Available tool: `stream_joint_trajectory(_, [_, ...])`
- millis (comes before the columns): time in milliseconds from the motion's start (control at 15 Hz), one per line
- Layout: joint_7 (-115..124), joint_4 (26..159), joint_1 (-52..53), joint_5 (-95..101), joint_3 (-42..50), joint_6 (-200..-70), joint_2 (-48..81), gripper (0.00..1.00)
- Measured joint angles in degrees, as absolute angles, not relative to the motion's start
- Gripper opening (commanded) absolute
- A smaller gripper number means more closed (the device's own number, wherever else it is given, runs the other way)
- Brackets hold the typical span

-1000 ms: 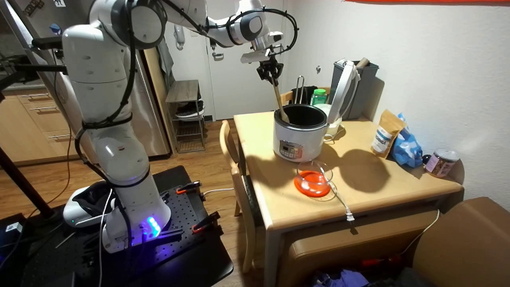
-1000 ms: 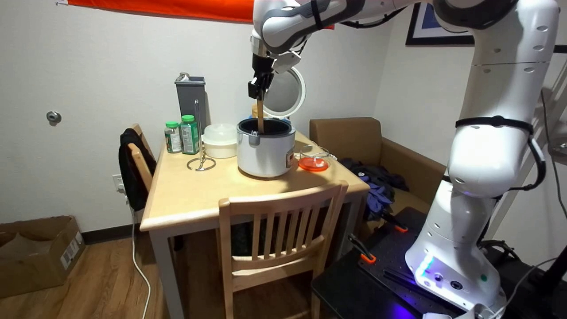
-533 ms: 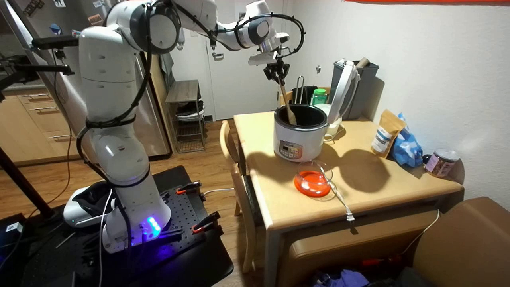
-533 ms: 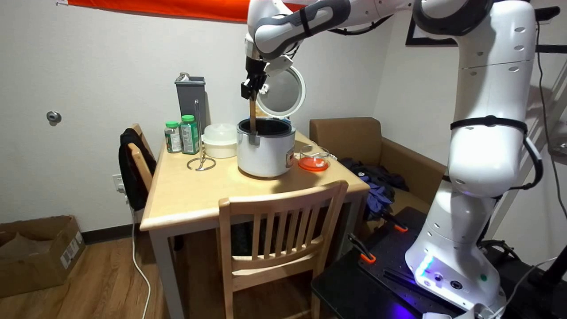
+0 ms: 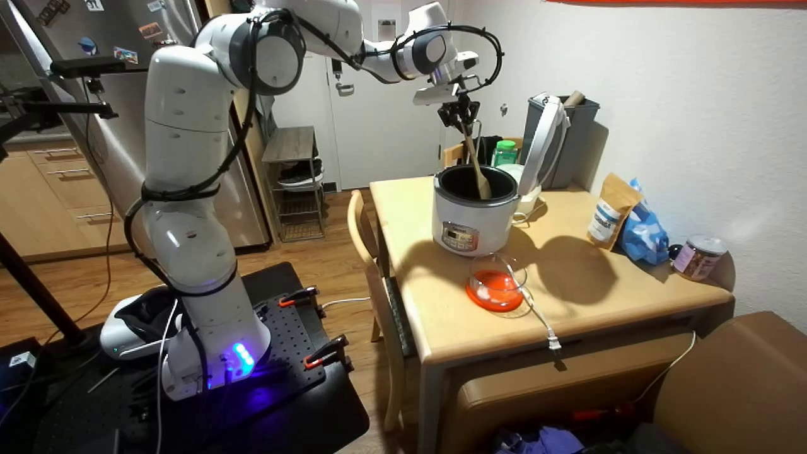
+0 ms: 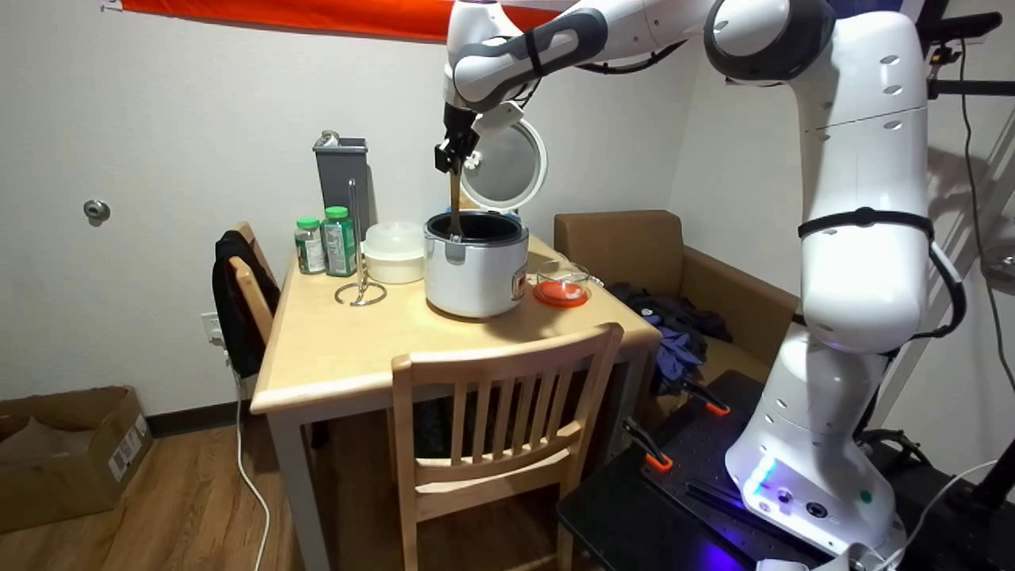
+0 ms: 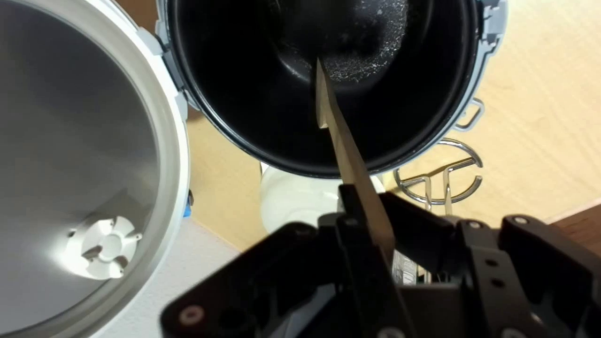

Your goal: Use the wooden spoon to stir the contents of the pot

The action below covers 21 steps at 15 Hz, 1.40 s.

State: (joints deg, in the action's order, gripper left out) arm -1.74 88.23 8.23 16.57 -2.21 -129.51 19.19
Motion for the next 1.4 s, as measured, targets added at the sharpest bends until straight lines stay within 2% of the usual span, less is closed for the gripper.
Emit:
stream_joint_trajectory(733, [0.80,88.56,6.55,16.57,0.69,-129.52,20.12,0.04])
stream_joint_trajectory(1400, [1.83,99.09,7.13,16.66,-0.67,-129.53,12.68,0.04])
